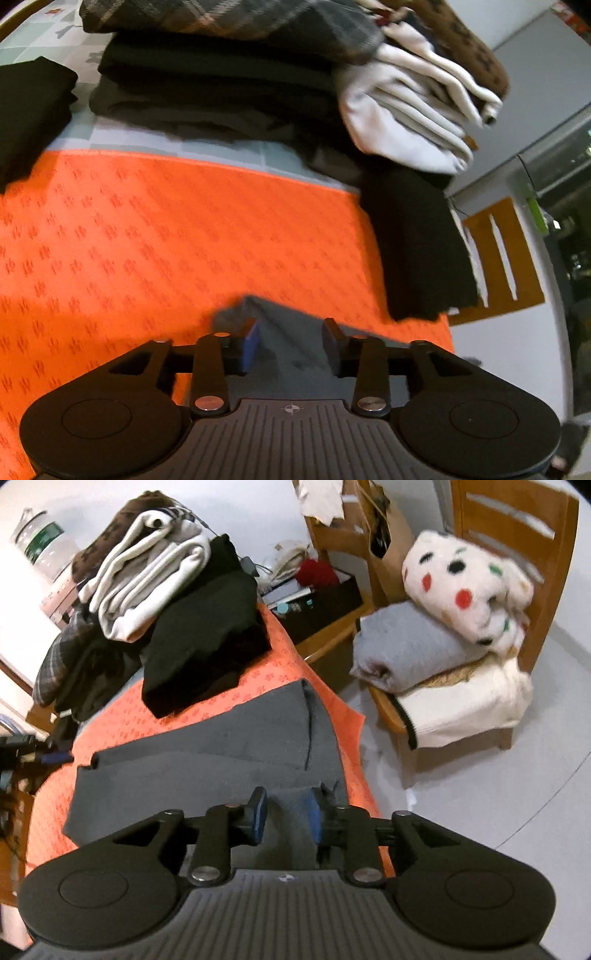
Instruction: Fold clothes
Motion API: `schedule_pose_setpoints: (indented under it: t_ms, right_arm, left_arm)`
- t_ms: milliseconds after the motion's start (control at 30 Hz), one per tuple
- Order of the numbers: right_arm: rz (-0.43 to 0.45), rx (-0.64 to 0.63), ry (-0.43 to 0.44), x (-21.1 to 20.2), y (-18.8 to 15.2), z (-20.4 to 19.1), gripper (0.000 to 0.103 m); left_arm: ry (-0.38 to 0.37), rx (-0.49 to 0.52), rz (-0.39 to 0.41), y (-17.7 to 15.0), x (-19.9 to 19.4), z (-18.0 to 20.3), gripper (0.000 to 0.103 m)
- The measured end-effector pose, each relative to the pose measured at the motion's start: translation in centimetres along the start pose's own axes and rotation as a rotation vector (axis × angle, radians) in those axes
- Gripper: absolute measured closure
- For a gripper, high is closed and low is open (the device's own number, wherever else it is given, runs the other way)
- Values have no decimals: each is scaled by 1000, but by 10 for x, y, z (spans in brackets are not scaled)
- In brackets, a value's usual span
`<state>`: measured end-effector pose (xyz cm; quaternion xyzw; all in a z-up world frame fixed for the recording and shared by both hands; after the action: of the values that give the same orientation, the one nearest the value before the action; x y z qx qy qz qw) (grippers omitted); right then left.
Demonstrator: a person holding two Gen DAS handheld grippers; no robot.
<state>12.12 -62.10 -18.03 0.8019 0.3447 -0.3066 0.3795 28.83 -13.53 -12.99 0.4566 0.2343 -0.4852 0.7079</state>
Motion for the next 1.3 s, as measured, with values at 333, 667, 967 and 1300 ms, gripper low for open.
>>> schedule_pose_setpoints:
  t_ms: [333, 667, 967, 1300]
  right_arm:
    - [24, 138, -20, 8, 4, 20, 53]
    - [22, -93, -16, 20, 18, 9, 63]
    - [-43, -332, -65, 31, 2, -6, 75]
    - [85, -424, 18, -30, -10, -38, 99]
  left_arm:
    - [17, 12, 56, -43, -35, 20, 47]
    - [48, -54, 111, -73, -68, 17, 46]
    - [75, -96, 133, -95, -82, 15, 46]
    - [126, -94, 156, -93, -84, 16, 46]
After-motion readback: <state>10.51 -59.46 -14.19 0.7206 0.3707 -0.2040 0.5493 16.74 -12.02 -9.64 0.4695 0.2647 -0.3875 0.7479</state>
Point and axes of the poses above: each gripper's, at about its wrist camera, not at the fingertips, and x roughly the way its jaws point, z to its right, y to its top, the point moved 4 cm from there along x, roughly the way its jaws point, and after that the axes turned 6 degrees about x, right-handed, at the moved point
